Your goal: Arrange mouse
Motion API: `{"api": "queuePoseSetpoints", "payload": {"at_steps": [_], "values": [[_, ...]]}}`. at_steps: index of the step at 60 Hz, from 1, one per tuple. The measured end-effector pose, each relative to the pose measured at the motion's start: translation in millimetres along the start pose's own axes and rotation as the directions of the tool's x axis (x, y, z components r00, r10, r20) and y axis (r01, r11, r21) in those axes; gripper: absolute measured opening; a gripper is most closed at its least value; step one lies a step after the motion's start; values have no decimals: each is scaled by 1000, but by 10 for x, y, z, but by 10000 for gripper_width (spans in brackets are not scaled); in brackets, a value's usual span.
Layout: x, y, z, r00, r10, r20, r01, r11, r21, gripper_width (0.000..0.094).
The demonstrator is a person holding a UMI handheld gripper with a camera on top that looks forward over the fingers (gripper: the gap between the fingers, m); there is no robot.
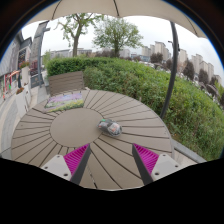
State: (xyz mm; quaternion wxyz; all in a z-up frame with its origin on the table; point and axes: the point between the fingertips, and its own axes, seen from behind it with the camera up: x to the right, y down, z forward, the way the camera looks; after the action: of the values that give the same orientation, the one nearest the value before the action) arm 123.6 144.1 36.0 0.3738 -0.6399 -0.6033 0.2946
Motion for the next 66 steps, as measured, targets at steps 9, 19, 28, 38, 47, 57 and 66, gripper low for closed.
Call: {"api": "queuePoseSetpoints", "payload": {"at_steps": [9,19,28,38,47,57,66], "values": [[-3,-17,456,999,6,42,-6,1000,2,848],[101,-70,881,998,37,42,-36,999,-17,852],[145,-157,1241,998,39,57,-37,999,-36,861],[143,-291,1482,998,17,63,-13,998,-56,840],[230,-411,1706,998,45,50,-41,996,-80,831],[224,-388,1668,999,48,23,-45,994,-99,787],[236,-391,1672,999,45,18,-43,993,-108,740]]}}
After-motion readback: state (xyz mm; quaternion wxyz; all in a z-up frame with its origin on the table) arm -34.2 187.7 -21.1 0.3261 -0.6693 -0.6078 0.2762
